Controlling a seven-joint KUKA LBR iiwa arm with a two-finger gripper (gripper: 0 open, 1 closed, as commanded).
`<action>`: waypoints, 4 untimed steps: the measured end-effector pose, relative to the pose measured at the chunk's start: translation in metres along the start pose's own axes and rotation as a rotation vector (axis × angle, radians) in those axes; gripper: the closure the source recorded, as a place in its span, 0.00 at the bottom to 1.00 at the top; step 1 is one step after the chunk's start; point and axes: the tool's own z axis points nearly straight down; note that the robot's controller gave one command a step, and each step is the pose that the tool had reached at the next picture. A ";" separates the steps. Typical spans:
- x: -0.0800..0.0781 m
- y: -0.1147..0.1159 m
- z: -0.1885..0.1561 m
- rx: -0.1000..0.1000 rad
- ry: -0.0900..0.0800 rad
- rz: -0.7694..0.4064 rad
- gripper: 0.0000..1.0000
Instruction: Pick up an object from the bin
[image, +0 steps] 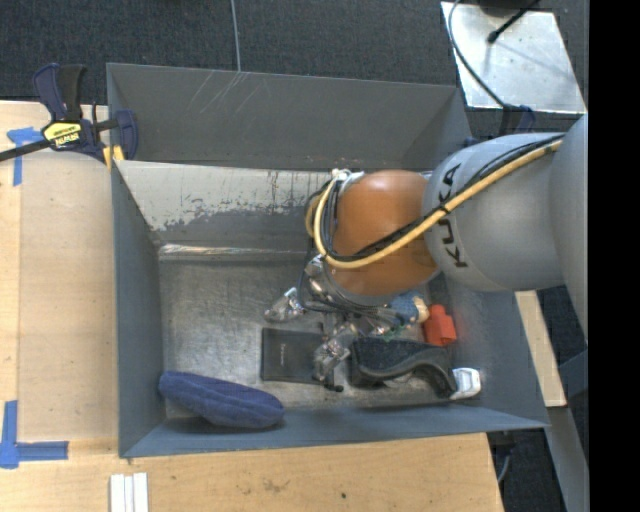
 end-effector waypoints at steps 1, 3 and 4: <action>-0.003 0.000 -0.003 0.001 -0.009 0.001 1.00; 0.001 0.002 -0.060 0.000 -0.004 -0.001 0.00; 0.038 0.003 -0.027 -0.001 0.001 -0.224 0.00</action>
Offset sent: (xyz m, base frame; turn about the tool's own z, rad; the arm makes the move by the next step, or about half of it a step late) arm 0.0000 0.0000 0.0000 0.0000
